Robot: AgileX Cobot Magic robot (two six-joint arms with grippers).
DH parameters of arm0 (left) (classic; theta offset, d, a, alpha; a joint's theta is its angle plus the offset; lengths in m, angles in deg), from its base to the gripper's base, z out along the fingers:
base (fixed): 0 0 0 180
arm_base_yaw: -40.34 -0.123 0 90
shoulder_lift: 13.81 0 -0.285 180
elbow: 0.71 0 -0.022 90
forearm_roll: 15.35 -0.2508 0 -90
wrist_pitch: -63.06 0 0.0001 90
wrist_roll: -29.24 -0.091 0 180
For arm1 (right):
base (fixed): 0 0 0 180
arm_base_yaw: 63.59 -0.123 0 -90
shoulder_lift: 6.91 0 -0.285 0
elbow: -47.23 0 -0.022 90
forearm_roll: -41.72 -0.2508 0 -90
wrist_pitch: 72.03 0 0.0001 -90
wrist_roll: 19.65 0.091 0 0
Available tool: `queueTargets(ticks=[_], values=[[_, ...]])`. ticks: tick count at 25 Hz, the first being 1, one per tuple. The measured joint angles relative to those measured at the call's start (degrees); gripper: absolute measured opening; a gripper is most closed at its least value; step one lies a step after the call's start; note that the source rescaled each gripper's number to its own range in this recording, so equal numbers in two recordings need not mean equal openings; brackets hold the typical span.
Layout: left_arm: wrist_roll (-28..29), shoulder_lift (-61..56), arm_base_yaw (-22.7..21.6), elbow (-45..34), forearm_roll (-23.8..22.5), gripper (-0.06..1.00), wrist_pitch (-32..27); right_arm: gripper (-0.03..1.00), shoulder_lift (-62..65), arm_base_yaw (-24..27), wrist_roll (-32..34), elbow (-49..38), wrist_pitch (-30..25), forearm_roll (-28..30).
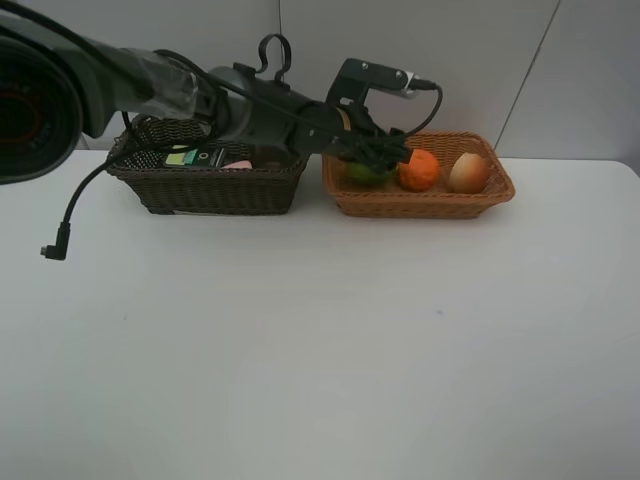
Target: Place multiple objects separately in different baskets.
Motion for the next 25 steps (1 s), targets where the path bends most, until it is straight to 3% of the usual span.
queueTargets(ticks=[6,9,13,25], values=[[0.0,-6.8,-1.6,0.0,0.6,1.0,-14.6,0.97,0.0,0.0,0.0,0.0,0.0,0.0],[0.0,-11.2,-5.0,-0.4,1.3,1.0,-24.1,0.97,0.0,0.0,0.0,0.0,0.0,0.0],[0.0,-18.3,-10.7,-4.7,1.8,1.0,-31.9,0.97,0.0,0.0,0.0,0.0,0.0,0.0],[-3.0,-52.8,-30.1,-30.3,1.3,1.0,-40.6,0.97,0.0,0.0,0.0,0.0,0.0,0.0]])
